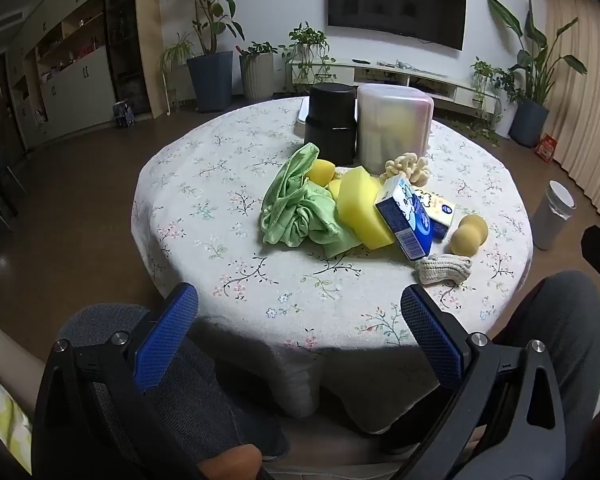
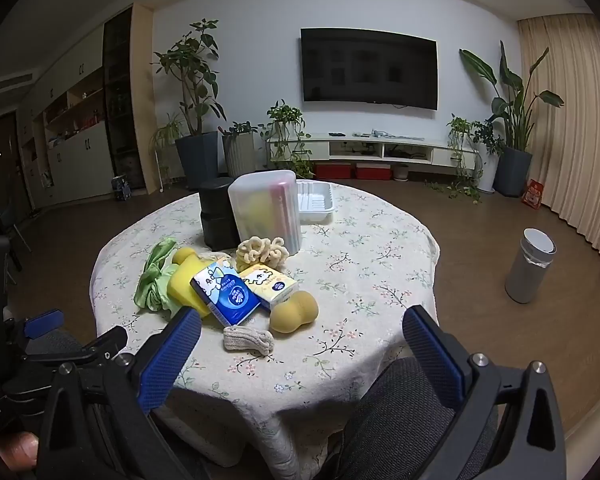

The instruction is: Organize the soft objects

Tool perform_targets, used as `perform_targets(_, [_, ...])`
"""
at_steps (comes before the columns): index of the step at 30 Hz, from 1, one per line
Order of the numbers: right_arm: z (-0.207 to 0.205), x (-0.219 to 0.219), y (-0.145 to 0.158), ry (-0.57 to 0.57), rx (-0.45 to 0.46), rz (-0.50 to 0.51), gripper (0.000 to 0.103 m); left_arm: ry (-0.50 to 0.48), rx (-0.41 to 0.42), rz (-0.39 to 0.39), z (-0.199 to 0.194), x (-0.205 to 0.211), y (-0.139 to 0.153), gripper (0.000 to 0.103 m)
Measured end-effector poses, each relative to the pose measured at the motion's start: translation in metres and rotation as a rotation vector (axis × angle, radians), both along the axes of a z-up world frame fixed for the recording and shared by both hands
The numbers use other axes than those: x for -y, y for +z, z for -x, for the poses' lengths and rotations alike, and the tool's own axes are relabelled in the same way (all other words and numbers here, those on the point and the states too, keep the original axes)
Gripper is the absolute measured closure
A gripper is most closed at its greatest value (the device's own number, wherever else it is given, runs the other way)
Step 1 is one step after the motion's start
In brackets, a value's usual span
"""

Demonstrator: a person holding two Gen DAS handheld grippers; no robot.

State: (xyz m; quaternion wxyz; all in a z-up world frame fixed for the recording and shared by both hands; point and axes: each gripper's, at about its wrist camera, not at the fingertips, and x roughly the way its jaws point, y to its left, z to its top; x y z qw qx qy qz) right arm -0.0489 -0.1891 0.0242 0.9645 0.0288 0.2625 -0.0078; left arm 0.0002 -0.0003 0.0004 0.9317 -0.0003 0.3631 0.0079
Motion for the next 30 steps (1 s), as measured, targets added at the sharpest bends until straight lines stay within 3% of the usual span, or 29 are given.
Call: perform_targets(30, [-0.0003,-0.0021,-0.0007,0.001,-0.004,-0.002,0.0,-0.002,0.004,0.004,0.0002,-0.0002,0.0,0.0])
